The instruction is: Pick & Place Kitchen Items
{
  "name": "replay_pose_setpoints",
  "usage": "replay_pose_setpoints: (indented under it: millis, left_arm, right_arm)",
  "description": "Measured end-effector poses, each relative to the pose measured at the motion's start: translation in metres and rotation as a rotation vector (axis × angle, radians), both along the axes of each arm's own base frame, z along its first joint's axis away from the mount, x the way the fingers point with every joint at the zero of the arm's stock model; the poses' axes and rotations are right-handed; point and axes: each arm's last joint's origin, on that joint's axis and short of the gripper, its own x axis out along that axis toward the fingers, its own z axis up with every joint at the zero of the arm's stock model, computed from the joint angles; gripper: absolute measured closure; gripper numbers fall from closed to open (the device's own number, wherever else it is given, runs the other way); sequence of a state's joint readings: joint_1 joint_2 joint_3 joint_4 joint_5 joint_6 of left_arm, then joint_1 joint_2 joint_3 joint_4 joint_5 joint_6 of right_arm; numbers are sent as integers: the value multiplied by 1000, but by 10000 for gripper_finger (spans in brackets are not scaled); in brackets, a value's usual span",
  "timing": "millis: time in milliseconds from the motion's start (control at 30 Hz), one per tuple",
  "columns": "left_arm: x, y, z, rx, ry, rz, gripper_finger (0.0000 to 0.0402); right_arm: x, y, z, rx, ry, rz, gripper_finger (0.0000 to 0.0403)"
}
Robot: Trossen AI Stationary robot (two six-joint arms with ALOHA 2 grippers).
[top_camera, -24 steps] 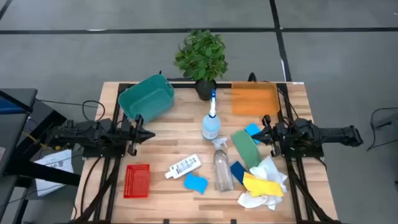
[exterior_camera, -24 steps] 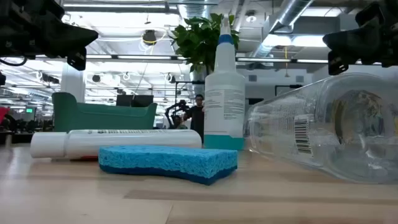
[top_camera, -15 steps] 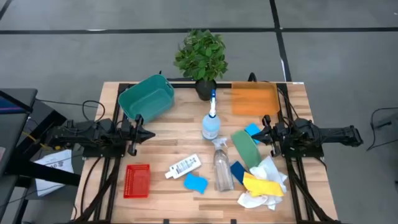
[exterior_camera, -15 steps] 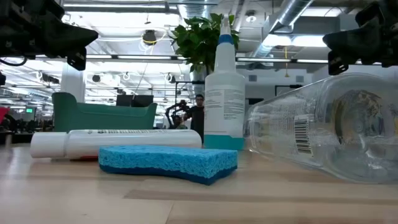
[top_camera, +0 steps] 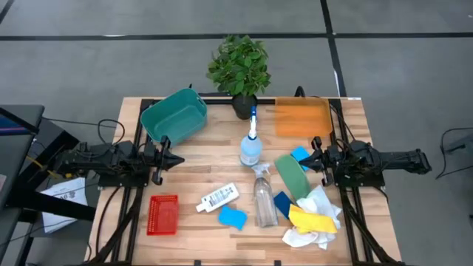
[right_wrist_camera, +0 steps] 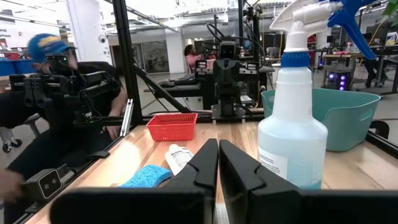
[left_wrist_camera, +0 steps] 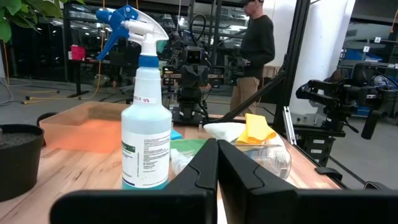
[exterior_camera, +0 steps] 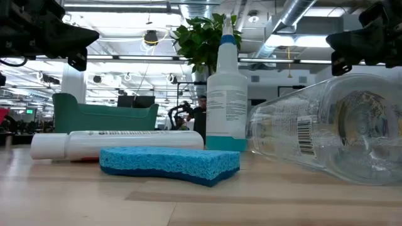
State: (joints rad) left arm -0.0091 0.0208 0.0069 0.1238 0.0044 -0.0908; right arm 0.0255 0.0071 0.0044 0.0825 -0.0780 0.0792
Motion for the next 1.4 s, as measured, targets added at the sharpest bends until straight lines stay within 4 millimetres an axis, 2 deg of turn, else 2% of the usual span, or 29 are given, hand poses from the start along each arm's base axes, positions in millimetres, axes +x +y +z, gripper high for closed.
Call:
replay_pose_setpoints:
  millis: [1233, 1400]
  left_arm:
    - [0, 0, 0, -2, 0, 0, 401]
    - [0, 0, 0, -93, -3, -14, 401]
  right_arm:
    - [0, 0, 0, 0, 0, 0, 392]
    - [-1, -2, 8, 30, -81, -55, 392]
